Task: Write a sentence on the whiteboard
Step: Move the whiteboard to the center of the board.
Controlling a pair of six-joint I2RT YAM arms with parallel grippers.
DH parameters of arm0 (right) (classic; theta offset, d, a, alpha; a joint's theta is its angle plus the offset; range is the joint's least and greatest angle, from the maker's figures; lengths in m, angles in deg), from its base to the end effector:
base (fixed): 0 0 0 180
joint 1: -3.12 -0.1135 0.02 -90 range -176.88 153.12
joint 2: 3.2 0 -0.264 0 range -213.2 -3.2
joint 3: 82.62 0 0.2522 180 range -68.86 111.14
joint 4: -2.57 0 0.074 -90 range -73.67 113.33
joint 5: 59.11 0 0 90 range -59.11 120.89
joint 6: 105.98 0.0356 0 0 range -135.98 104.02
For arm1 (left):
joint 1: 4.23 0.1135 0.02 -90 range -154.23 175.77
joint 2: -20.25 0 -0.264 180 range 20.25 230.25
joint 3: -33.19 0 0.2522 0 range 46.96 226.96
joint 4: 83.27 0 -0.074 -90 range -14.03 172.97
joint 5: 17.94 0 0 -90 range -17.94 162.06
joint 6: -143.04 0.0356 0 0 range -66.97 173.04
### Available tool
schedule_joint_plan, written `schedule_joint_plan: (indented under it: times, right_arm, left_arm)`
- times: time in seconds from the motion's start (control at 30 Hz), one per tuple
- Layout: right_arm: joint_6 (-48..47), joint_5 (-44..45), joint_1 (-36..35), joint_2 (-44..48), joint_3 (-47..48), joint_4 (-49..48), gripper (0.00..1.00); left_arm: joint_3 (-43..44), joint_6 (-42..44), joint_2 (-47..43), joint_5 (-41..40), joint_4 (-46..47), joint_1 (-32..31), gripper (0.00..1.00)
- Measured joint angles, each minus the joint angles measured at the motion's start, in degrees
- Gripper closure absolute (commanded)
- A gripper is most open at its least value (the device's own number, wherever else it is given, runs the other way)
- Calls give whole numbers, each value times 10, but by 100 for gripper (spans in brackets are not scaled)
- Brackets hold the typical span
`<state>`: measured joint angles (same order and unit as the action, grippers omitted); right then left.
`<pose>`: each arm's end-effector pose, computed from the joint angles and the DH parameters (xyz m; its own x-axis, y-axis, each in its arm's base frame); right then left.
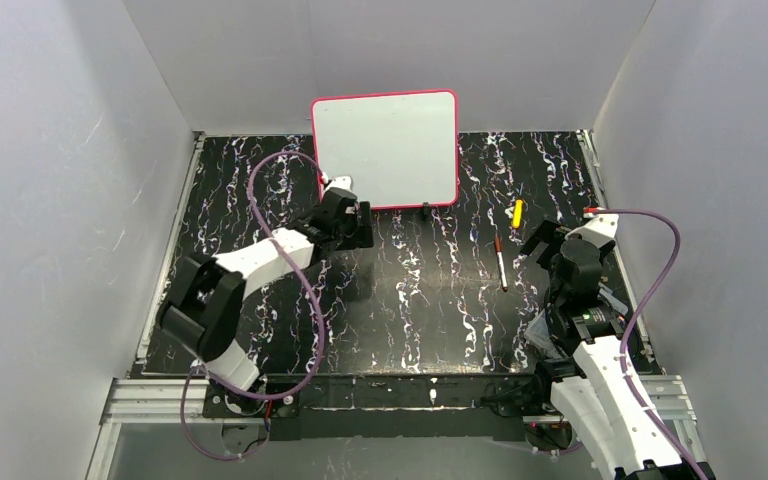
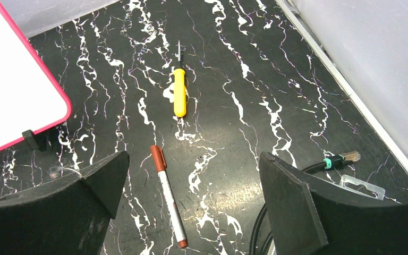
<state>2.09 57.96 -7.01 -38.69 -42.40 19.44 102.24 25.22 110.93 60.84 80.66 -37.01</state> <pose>0.1601 0.0121 0.2653 -0.1095 0.2610 -0.9591 0.3317 0.9192 0.2123 0.2928 -0.1803 0.2179 -0.6422 -0.1310 -0.7553 0.1153 0.9576 -0.2640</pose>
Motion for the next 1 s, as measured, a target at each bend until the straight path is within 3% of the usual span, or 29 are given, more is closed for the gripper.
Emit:
schedule_joint_plan:
  times: [0.5, 0.73, 0.9, 1.0]
  right_arm:
    - [3, 0, 0, -1, 0, 0, 0]
    - [7, 0, 0, -1, 0, 0, 0]
    - [11, 0, 0, -3, 0, -1, 0]
    - [11, 0, 0, -6, 0, -1, 0]
  left_arm:
    - [164, -3, 212, -67, 54, -2, 57]
    - [193, 9, 252, -103, 53, -2, 68]
    - [203, 21, 257, -113, 53, -5, 69]
    - [221, 27, 267, -120, 55, -5, 80]
